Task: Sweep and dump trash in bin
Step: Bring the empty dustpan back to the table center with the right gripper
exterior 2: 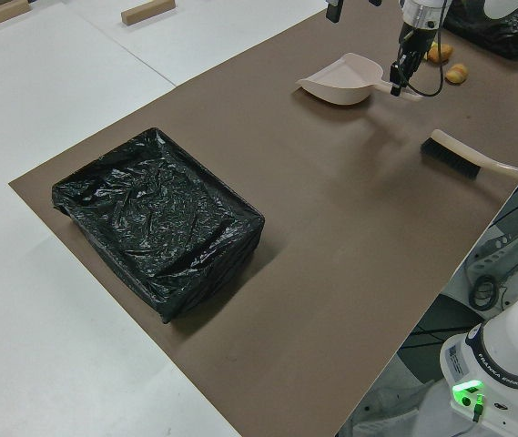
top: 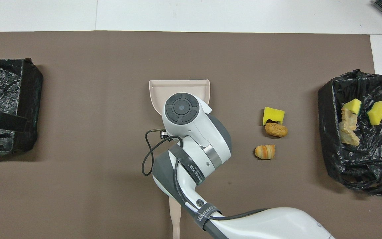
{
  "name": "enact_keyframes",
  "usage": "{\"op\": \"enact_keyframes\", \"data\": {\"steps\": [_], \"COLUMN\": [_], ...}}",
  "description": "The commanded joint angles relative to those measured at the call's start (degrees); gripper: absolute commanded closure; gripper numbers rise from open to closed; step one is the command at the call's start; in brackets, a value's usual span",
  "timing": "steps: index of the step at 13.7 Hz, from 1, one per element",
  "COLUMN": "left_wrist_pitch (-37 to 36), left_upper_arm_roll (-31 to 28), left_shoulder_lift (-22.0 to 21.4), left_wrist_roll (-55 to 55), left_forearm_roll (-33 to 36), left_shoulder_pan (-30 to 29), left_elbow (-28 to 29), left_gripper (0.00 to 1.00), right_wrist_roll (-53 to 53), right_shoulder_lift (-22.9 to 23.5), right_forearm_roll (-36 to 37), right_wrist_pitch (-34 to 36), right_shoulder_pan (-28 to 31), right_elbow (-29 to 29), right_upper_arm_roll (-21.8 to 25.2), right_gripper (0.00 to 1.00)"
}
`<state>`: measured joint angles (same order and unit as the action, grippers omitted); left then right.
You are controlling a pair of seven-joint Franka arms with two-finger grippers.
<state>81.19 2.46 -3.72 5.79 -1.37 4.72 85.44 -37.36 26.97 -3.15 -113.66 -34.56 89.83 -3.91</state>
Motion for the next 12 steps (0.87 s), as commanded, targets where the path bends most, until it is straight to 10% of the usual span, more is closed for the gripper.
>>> {"op": "enact_keyframes", "data": {"steps": [1,4,5,6,12], "left_wrist_pitch": [0.11,-0.16,-0.33,-0.25,-0.77], "left_upper_arm_roll": [0.18,0.27,0.27,0.27,0.27], "left_shoulder_lift": [0.03,0.03,0.03,0.03,-0.06], "left_wrist_roll": [-0.26,-0.17,-0.17,0.01,-0.26], "left_forearm_roll": [0.75,0.75,0.75,0.75,0.75], "left_shoulder_pan": [0.02,0.29,0.20,0.11,0.38], "left_elbow": [-0.71,-0.71,-0.63,-0.62,-0.54], "left_gripper": [0.00,0.00,0.00,0.00,0.00], "right_wrist_roll": [-1.83,-1.32,-0.79,-0.09,7.45], "right_shoulder_lift": [0.54,1.42,1.33,1.07,-3.58], "right_forearm_roll": [-1.42,-1.34,-1.16,-1.25,-1.86], "right_wrist_pitch": [-0.43,-2.52,-2.19,-2.10,3.69], "right_shoulder_pan": [-0.15,-1.56,-1.21,-1.21,4.40], "right_elbow": [-1.15,-0.27,-0.18,-0.44,-0.62], "right_upper_arm_roll": [0.21,0.21,0.21,0.21,0.30], "right_gripper": [1.00,1.00,0.70,0.01,0.00]}}
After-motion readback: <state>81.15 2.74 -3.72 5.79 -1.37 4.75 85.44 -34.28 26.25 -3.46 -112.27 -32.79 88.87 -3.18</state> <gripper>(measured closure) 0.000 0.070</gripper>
